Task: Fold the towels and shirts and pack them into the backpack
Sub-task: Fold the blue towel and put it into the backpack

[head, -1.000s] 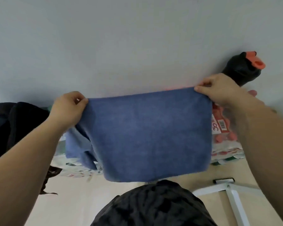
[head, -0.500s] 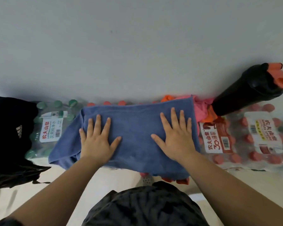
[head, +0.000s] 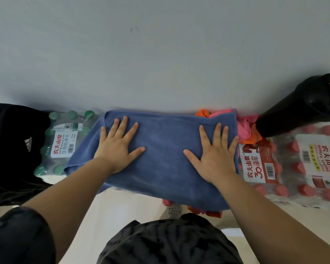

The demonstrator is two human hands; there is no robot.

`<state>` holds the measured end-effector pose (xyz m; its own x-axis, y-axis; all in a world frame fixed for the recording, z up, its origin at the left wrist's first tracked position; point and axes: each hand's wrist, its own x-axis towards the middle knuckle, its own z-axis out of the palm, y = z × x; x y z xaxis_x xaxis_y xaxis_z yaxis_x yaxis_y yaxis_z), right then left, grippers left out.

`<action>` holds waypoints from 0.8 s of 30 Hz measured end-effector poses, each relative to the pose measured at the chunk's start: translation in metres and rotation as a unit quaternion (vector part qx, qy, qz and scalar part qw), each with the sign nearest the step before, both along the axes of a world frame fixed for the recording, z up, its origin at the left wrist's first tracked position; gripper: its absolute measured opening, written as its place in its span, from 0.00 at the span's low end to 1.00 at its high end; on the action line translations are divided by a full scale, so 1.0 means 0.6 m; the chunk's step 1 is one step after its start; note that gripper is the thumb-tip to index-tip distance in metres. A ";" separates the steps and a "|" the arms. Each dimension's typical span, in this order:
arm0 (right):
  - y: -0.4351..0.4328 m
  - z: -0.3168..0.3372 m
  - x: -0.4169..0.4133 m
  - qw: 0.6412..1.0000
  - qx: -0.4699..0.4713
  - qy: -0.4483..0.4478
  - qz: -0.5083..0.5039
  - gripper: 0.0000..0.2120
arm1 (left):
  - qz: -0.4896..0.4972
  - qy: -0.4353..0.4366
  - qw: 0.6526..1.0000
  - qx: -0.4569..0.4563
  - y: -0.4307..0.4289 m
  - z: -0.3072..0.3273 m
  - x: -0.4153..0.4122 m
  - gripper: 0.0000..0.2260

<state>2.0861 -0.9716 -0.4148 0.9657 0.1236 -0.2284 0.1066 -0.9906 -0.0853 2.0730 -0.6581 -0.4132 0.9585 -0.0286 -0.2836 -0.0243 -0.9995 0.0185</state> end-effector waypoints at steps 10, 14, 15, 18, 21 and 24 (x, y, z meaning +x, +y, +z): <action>0.115 0.041 -0.019 0.983 0.063 -0.027 0.170 0.38 | 0.203 -0.107 0.973 -0.020 0.112 0.034 -0.171 0.32; 0.210 0.045 -0.040 0.955 0.071 0.033 0.285 0.36 | 0.246 -0.082 0.965 -0.029 0.157 0.041 -0.191 0.25; 0.226 0.042 -0.045 0.949 0.070 0.050 0.302 0.36 | 0.251 -0.076 0.965 -0.033 0.166 0.040 -0.190 0.23; 0.258 0.025 -0.056 0.942 0.057 0.092 0.319 0.34 | 0.243 -0.100 0.963 -0.056 0.191 0.034 -0.178 0.12; 0.265 0.016 -0.058 0.947 0.051 0.108 0.297 0.35 | 0.218 -0.107 0.965 -0.098 0.210 0.032 -0.161 0.10; 0.277 0.033 -0.060 0.959 0.079 0.102 0.250 0.37 | 0.206 -0.108 0.955 -0.185 0.225 0.036 -0.143 0.11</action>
<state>2.0502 -0.8054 -0.3948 0.7131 0.6089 -0.3474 0.5309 -0.7927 -0.2996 1.9870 -0.5230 -0.3914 0.9453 0.3032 -0.1205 0.3255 -0.8515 0.4111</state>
